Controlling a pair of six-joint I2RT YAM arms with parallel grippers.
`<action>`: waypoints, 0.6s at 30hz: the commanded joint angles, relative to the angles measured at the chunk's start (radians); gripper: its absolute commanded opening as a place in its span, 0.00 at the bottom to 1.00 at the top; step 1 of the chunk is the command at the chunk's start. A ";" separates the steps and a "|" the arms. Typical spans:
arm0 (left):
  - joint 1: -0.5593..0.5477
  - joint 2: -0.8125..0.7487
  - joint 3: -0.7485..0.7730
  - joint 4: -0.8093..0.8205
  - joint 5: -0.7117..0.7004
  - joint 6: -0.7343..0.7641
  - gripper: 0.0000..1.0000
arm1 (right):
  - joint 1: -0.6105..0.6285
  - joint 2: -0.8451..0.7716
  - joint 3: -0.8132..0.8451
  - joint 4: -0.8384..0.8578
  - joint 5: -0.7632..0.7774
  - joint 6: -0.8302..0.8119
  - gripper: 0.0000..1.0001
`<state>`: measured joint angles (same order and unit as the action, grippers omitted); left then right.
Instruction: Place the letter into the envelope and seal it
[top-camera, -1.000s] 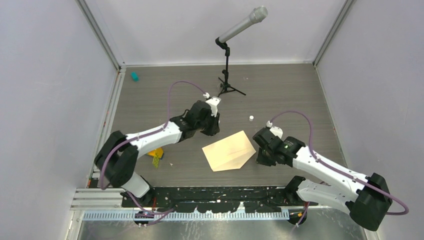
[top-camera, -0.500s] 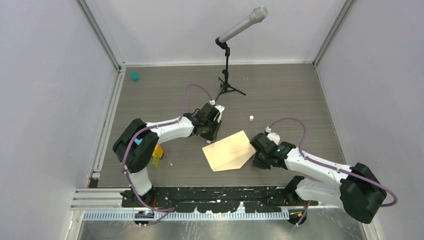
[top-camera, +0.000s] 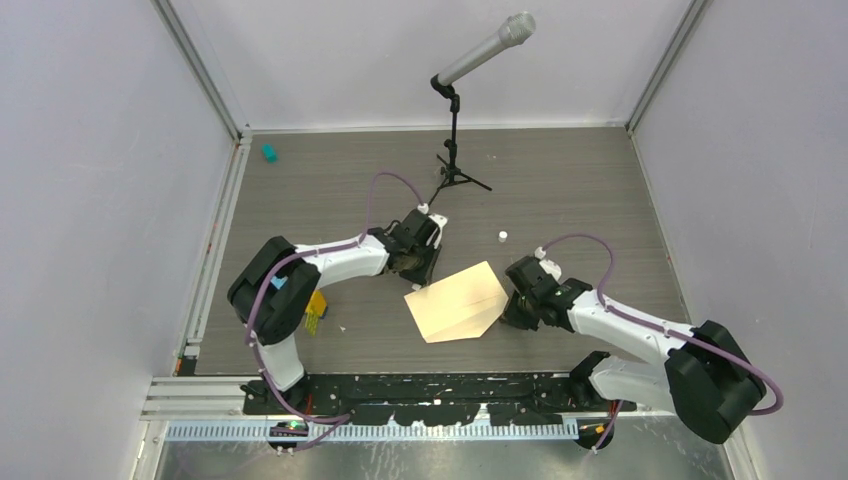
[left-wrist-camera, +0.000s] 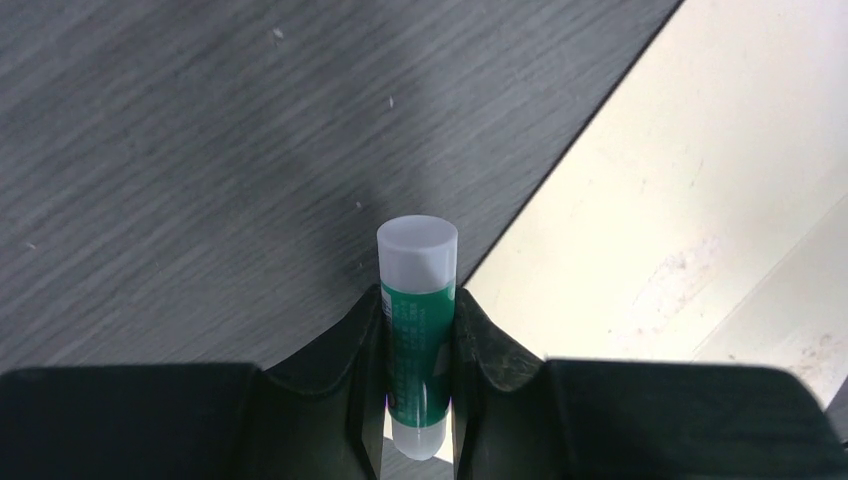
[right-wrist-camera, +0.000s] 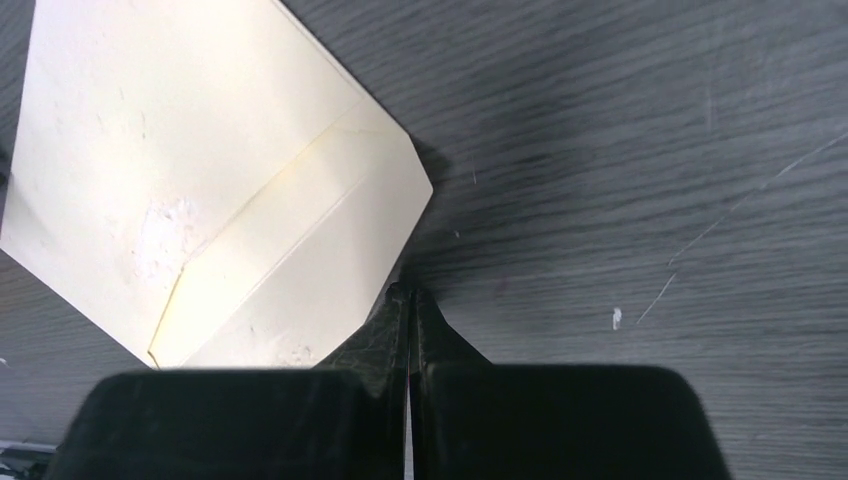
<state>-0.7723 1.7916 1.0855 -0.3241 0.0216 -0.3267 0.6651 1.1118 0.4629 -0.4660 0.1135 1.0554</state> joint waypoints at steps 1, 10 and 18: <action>-0.025 -0.062 -0.085 -0.016 0.041 -0.063 0.00 | -0.060 0.046 0.073 0.043 -0.040 -0.067 0.01; -0.111 -0.165 -0.201 0.042 0.060 -0.179 0.00 | -0.127 0.192 0.195 0.111 -0.155 -0.133 0.00; -0.120 -0.179 -0.239 0.142 0.119 -0.236 0.00 | -0.140 0.271 0.256 0.147 -0.215 -0.141 0.01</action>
<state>-0.8906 1.6268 0.8703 -0.2523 0.0917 -0.5182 0.5343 1.3693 0.6754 -0.3618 -0.0559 0.9352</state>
